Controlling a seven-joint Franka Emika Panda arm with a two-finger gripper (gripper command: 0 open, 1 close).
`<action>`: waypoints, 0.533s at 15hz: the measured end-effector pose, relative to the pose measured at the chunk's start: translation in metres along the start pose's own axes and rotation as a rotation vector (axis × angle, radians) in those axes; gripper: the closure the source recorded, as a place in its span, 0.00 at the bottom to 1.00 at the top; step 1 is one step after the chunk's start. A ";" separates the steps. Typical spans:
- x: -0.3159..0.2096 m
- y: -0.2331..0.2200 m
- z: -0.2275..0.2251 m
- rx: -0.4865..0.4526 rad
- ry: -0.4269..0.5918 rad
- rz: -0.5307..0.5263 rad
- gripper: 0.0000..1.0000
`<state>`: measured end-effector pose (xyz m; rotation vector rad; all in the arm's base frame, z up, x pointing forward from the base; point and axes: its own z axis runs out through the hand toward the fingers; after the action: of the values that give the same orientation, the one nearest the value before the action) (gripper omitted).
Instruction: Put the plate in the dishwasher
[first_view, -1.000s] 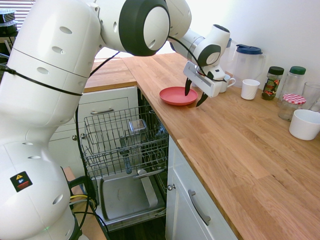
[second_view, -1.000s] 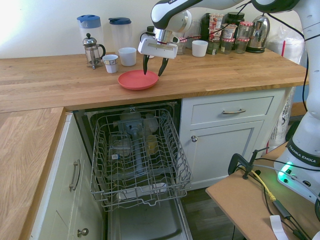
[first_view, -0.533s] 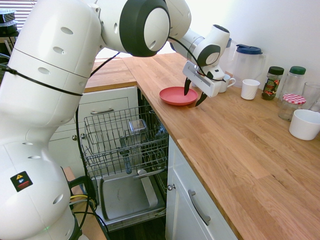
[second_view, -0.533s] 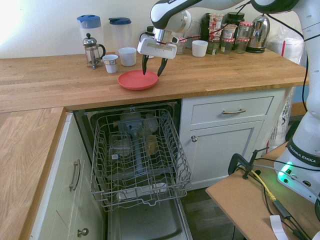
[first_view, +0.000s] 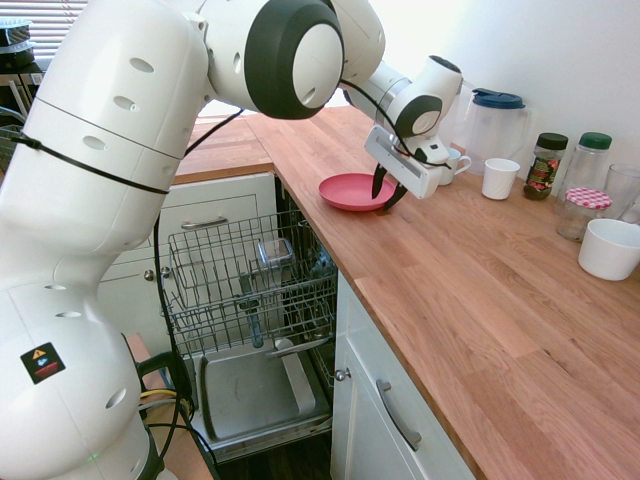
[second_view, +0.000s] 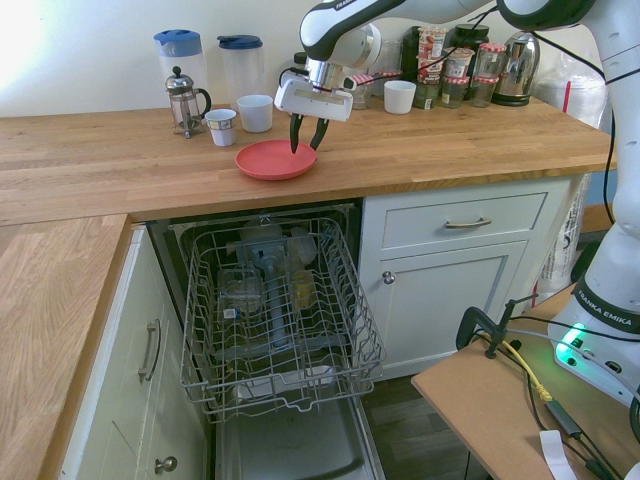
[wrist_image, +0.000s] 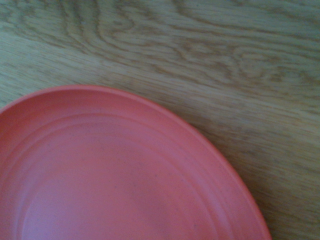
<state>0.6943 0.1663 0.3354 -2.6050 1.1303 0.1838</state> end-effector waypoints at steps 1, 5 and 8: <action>0.001 0.001 0.001 -0.001 -0.002 0.000 1.00; 0.002 0.001 0.003 -0.002 -0.004 0.002 1.00; 0.003 0.001 0.002 0.004 -0.009 -0.010 1.00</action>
<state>0.6955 0.1636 0.3328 -2.6029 1.1128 0.1908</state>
